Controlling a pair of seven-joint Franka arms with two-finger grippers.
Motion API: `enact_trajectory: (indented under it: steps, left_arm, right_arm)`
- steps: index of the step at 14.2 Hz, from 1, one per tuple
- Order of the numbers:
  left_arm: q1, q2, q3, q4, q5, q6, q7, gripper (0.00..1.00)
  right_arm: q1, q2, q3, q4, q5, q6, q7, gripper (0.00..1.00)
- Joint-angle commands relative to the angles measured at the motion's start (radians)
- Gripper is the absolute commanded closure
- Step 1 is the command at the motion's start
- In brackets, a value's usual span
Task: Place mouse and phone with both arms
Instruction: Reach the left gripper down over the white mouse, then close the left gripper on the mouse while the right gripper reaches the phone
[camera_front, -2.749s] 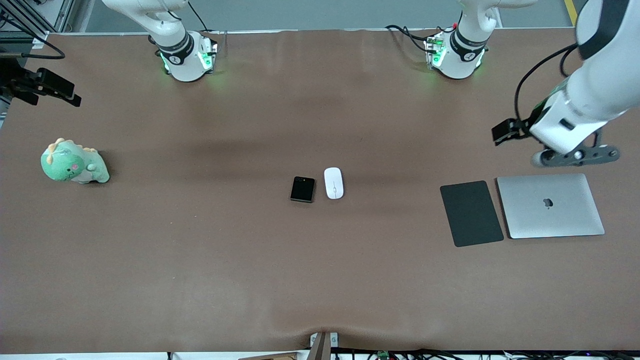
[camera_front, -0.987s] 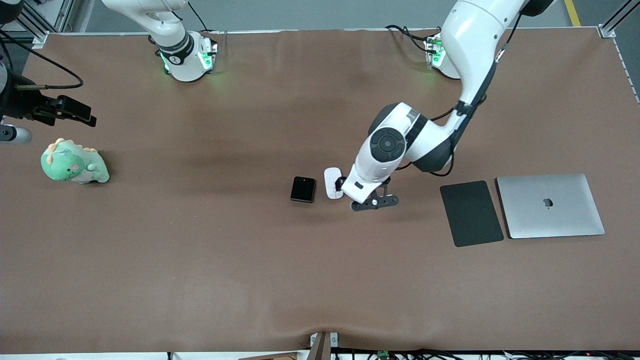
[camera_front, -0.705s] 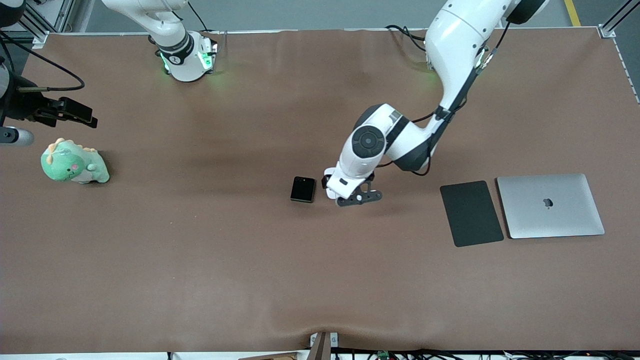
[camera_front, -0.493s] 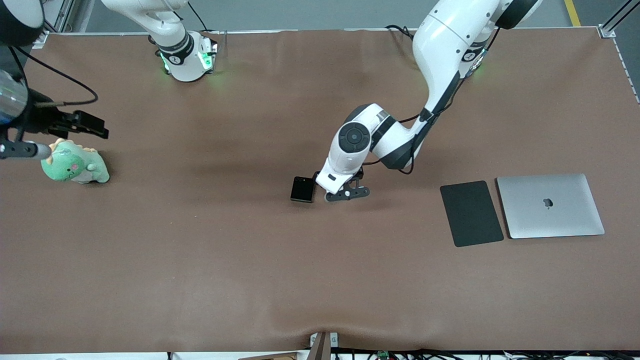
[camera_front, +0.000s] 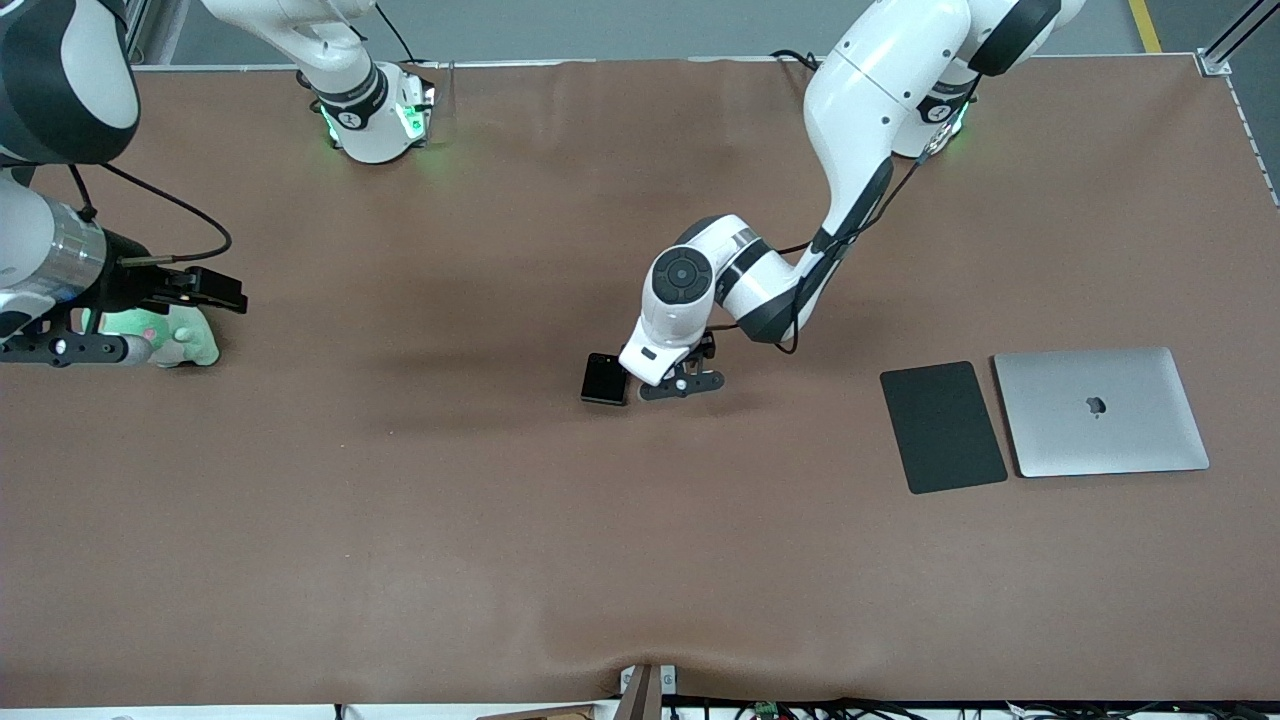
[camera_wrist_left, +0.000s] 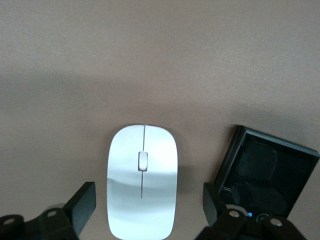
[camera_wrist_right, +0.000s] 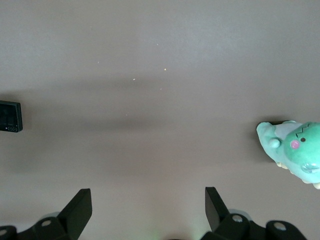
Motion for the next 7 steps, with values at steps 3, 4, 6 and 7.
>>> enact_trajectory:
  steps: [3,4,6,7]
  left_arm:
    - [-0.013,0.036,0.012,0.025,0.055,0.018,-0.036,0.10]
    - [-0.015,0.036,0.012,0.025,0.055,0.018,-0.036,0.11]
    - [-0.015,0.038,0.011,0.025,0.057,0.018,-0.036,0.14]
    - [-0.016,0.038,0.011,0.025,0.057,0.018,-0.036,0.14]
  right_arm:
    - [0.005,0.057,-0.002,0.004,0.003,0.045,-0.001,0.00]
    - [0.005,0.059,-0.004,-0.004,0.003,0.049,-0.001,0.00]
    - [0.005,0.057,-0.004,-0.036,0.003,0.090,-0.001,0.00]
    - [0.005,0.059,-0.004,-0.047,0.003,0.101,-0.001,0.00]
